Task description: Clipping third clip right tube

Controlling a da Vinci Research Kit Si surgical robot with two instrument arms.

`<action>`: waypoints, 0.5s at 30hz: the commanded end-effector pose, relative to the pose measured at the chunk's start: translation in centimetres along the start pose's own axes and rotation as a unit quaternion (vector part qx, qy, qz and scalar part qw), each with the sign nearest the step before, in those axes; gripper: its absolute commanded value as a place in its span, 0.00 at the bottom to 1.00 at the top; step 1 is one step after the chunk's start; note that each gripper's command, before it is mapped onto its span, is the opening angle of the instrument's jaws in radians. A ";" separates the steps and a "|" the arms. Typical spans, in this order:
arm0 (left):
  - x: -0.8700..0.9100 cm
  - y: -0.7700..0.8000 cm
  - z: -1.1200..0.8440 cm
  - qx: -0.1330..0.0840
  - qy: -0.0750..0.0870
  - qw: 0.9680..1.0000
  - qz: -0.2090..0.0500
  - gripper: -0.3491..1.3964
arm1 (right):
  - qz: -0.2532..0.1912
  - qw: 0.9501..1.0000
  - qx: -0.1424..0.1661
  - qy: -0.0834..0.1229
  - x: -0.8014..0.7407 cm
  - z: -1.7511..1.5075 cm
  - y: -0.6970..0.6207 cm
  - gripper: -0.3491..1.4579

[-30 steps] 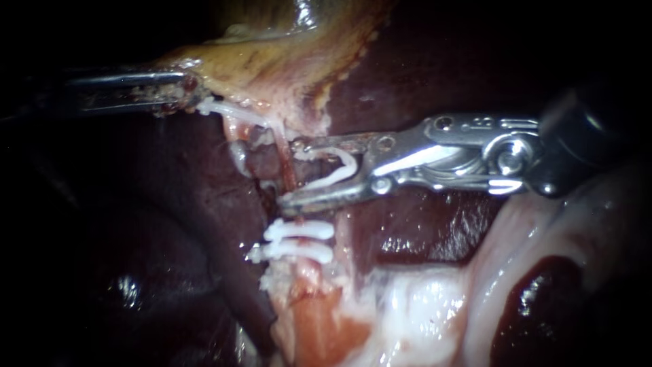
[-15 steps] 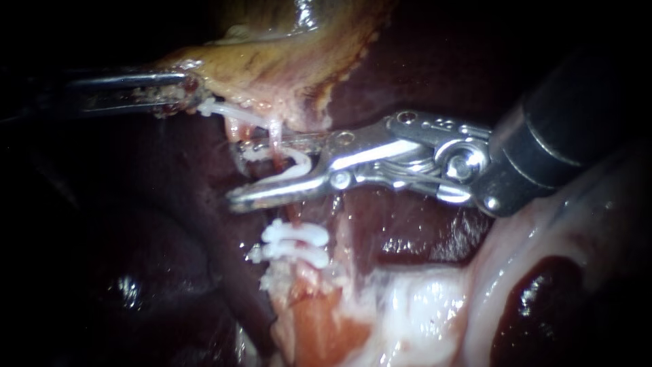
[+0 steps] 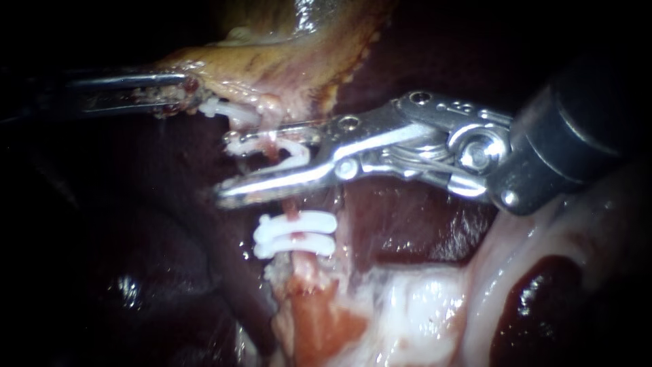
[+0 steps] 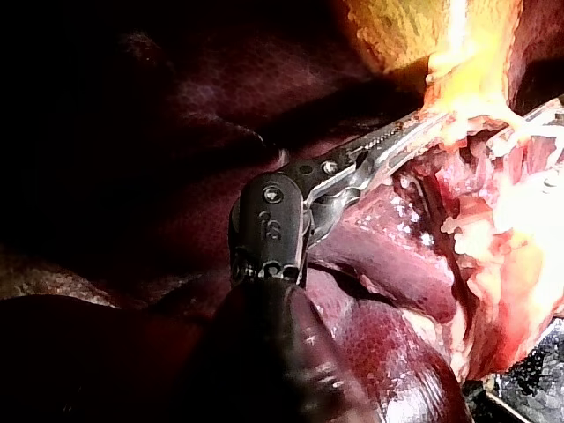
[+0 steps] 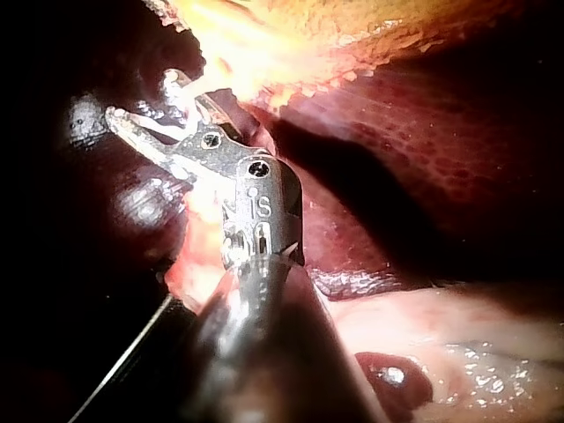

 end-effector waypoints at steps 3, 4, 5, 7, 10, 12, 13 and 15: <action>0.00 0.00 0.00 0.000 0.000 1.000 0.000 0.00 | 0.006 1.000 -0.006 0.001 -0.02 -0.03 0.01 0.35; 0.00 0.00 0.00 0.000 0.000 1.000 0.000 0.00 | 0.012 1.000 -0.008 0.002 -0.02 -0.03 0.02 0.33; 0.00 0.00 0.01 0.000 0.000 1.000 0.000 0.00 | 0.018 1.000 -0.010 0.003 -0.02 -0.03 0.02 0.32; 0.00 0.00 0.01 0.000 0.000 1.000 0.000 0.00 | 0.021 1.000 -0.012 0.004 -0.02 -0.04 0.04 0.28; 0.00 0.00 0.01 0.000 0.000 1.000 0.000 0.00 | 0.030 0.999 -0.012 0.004 -0.03 -0.05 0.05 0.22; 0.00 0.00 0.01 0.000 0.000 1.000 0.000 0.00 | 0.033 0.999 -0.012 0.004 -0.03 -0.06 0.06 0.20; 0.00 0.00 0.01 0.000 0.000 1.000 0.000 0.00 | 0.036 0.999 -0.013 0.004 -0.03 -0.06 0.06 0.18; 0.00 0.00 0.02 0.000 0.000 1.000 0.000 0.00 | 0.044 0.999 -0.013 0.004 -0.03 -0.07 0.07 0.14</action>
